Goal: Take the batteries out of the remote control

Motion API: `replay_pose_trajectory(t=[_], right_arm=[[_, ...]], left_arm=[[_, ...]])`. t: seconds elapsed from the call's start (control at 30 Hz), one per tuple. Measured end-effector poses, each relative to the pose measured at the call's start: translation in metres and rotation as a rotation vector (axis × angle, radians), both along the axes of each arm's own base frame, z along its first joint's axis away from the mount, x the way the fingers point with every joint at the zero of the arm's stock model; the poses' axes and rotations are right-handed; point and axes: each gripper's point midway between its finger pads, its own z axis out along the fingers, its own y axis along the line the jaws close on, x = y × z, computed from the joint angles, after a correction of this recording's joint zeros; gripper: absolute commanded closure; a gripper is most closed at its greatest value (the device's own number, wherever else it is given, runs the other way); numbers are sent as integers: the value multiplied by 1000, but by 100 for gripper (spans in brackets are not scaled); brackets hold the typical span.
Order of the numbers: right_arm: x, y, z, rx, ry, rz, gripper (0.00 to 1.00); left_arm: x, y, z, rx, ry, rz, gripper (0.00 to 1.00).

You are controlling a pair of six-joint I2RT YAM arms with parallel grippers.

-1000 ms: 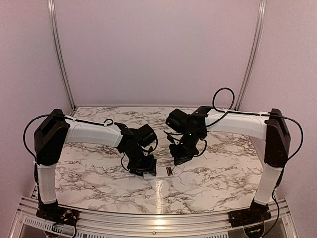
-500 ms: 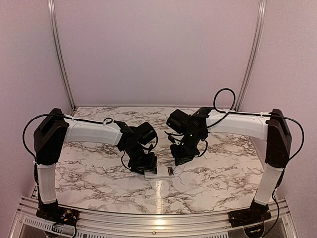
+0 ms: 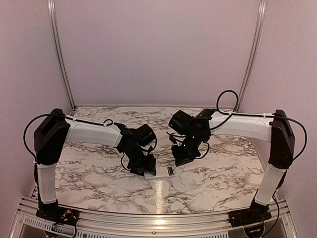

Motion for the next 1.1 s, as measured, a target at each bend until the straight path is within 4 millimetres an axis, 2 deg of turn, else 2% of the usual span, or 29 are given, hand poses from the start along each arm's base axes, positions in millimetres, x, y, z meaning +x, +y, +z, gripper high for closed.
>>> replay_pose_trajectory(t=[0.1,0.3,0.97,1.1], right_arm=[[0,0,0,3,-2,0,100],[-3,-5,1,23,-5,-5,100],[4,-21,-1,156,36,-46,100],[4,-22,-2,155,33,-40,100]], left_arm=[[0,1,-1,4,0,1,52],[1,4,-3,9,7,4,55],[2,3,-3,3,-4,-9,55],[3,3,-3,4,-9,-12,46]])
